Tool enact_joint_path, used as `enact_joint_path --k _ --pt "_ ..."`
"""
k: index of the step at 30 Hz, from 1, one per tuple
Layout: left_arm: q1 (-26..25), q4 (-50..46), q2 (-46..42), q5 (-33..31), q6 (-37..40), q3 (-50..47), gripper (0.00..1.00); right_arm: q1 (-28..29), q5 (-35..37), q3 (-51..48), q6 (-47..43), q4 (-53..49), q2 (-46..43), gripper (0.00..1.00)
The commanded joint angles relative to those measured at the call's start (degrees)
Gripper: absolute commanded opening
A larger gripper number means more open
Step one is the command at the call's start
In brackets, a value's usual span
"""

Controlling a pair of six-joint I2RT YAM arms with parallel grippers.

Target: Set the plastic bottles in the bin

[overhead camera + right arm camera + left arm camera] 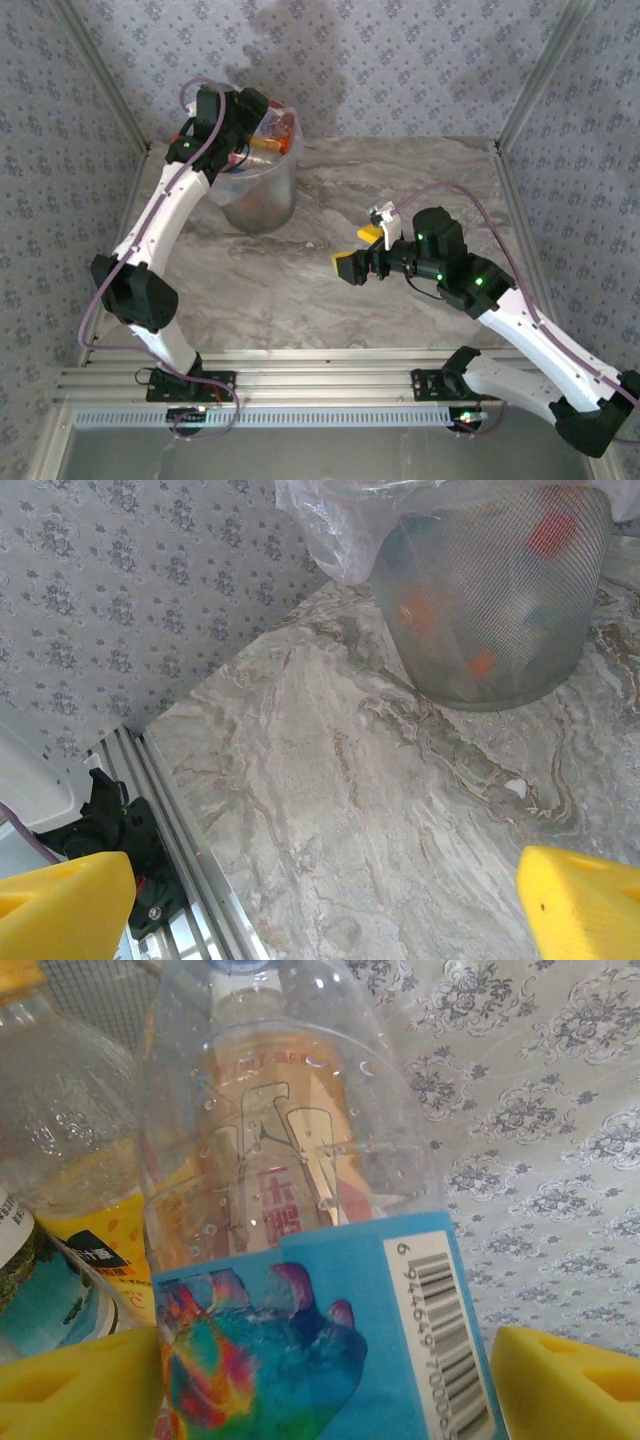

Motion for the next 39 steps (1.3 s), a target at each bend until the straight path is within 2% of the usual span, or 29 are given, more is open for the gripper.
enact_joint_path --k 1,4,14,20,27,34,37,39 --pt "-0.42 0.59 -3.50 -1.46 0.43 0.65 0.83 0.42 0.28 -0.25 0.41 0.34 -0.30 1.00" --pt "-0.74 0.90 -4.82 -1.39 0.07 -0.74 0.84 0.43 0.04 -0.23 0.46 0.54 -0.07 1.00" --pt "-2.89 0.54 -12.37 -5.63 2.86 -6.58 0.99 0.50 -0.16 -0.52 0.59 0.89 0.51 1.00" --pt "-2.75 -0.30 -15.92 -6.74 10.13 -7.42 1.00 0.52 0.88 -0.34 0.68 0.61 0.78 1.00" --pt "-1.74 -3.09 -18.18 4.45 28.86 -6.65 1.00 0.52 3.05 -0.57 0.64 0.06 0.23 1.00" --pt "-1.74 -4.07 -25.53 15.84 46.74 -16.48 1.00 -0.23 5.05 -0.46 -0.12 -0.41 -0.17 1.00" --pt "-1.74 -5.36 -29.83 18.10 51.50 -21.25 1.00 -0.62 8.82 -0.62 -0.13 0.01 -0.21 1.00" --pt "-1.74 -5.17 -32.98 17.31 52.75 -25.13 1.00 -1.03 10.90 -1.06 -0.63 0.12 -0.31 1.00"
